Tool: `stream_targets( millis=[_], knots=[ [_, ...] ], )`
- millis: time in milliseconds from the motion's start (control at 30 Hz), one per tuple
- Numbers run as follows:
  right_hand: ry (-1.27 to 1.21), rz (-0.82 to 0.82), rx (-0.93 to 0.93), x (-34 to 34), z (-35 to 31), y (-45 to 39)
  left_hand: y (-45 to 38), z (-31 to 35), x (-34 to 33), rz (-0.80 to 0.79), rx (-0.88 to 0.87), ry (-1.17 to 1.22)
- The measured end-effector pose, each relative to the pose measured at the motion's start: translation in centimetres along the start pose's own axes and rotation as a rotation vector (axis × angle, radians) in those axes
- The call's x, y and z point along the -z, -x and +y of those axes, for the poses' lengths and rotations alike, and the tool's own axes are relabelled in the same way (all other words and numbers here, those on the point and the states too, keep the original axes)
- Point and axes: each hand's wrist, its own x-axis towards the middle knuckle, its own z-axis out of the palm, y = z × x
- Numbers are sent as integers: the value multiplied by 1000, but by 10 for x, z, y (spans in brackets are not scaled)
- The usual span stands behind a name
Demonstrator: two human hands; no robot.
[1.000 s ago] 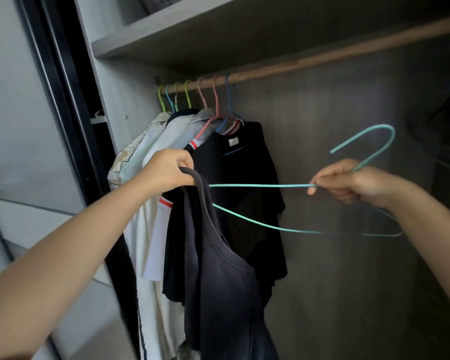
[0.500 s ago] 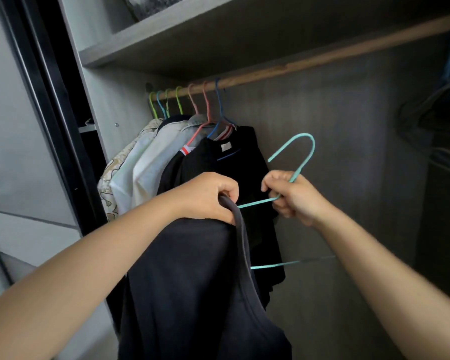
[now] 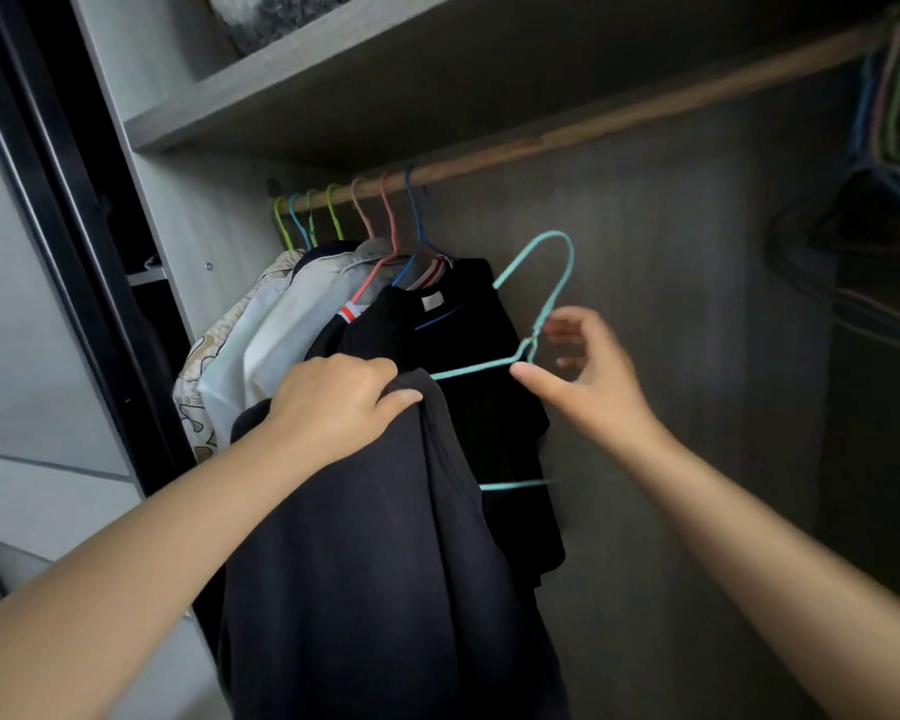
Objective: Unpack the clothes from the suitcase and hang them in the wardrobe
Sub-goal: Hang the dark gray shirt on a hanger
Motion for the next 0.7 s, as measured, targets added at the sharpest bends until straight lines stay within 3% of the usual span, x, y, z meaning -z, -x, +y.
stream_targets(
  millis=[67, 100, 200, 267, 500, 600, 700],
  knots=[
    [22, 55, 194, 2, 1, 12, -5, -9, 5, 51, 68, 43],
    [-9, -34, 229, 0, 4, 19, -8, -12, 8, 78, 94, 76],
    [-50, -502, 10, -14, 11, 38, -15, -16, 19, 139, 177, 187],
    [51, -648, -111, -26, 23, 45, -18, -16, 25, 171, 212, 236],
    [-273, -628, -185, -48, 22, 41, -23, -27, 29, 247, 156, 263],
    [-459, -717, -272, -50, 14, 33, -24, -29, 31, 256, 153, 273],
    [-424, -803, -303, -43, 18, 31, -25, -33, 32, 257, 152, 300]
  ],
)
